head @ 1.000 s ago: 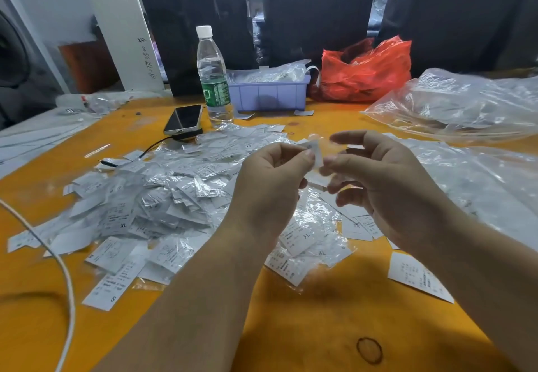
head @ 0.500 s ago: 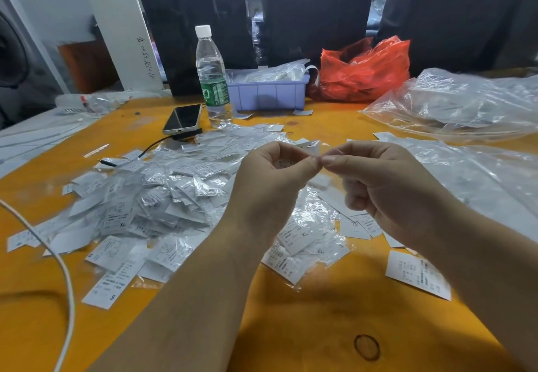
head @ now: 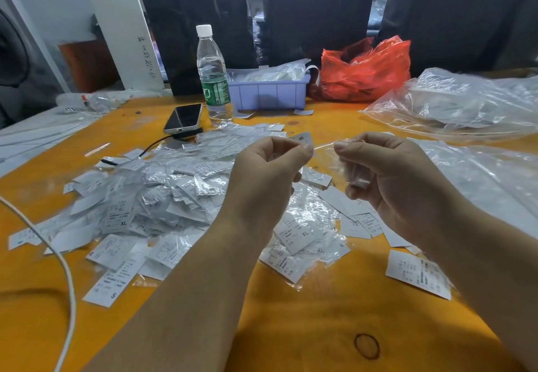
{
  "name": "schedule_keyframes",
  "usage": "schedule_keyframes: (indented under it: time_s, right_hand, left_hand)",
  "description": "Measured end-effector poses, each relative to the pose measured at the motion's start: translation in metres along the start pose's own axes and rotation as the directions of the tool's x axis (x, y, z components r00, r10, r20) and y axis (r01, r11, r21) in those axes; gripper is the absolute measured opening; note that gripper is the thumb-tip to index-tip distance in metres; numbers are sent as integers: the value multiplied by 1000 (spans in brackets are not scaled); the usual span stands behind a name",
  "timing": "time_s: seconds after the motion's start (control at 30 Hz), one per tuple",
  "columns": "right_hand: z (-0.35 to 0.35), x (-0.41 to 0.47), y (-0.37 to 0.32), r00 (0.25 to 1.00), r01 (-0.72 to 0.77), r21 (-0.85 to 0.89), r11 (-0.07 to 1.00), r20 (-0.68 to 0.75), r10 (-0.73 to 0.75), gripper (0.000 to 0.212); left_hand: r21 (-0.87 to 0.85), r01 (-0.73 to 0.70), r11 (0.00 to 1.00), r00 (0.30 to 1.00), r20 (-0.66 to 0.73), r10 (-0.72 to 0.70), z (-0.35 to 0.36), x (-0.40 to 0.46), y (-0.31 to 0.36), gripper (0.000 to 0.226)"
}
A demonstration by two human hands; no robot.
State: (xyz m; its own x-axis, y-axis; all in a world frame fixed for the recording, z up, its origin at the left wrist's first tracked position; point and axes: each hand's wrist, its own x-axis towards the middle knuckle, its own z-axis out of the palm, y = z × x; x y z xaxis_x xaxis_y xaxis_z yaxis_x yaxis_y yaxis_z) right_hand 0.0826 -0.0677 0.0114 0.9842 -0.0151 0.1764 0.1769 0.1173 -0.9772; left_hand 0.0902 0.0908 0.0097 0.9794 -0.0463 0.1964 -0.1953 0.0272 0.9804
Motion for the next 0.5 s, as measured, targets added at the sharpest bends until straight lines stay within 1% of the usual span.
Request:
schedule_keyframes:
  time_s: [0.13,0.23,0.37,0.5]
  right_hand:
    - [-1,1,0,1000,-3,4,1000,-17,3,31]
    - [-1,1,1,1000,-12,-5,1000,-15,12,34]
    - [0,1,1,1000,-15,-33,999,-6,14,24]
    - [0,1,2,1000,-17,-43,999,-3,17,21]
  left_hand:
    - [-25,-10,1000,1000,-30,9,-3,2,1,5]
    - [-40,-12,999,1000,-9,12,-4,3,1,6]
    - [-23,-40,999,998,36,41,-1,1,1,8]
    - [-27,-56,998,998,34,57,0,1,2,14]
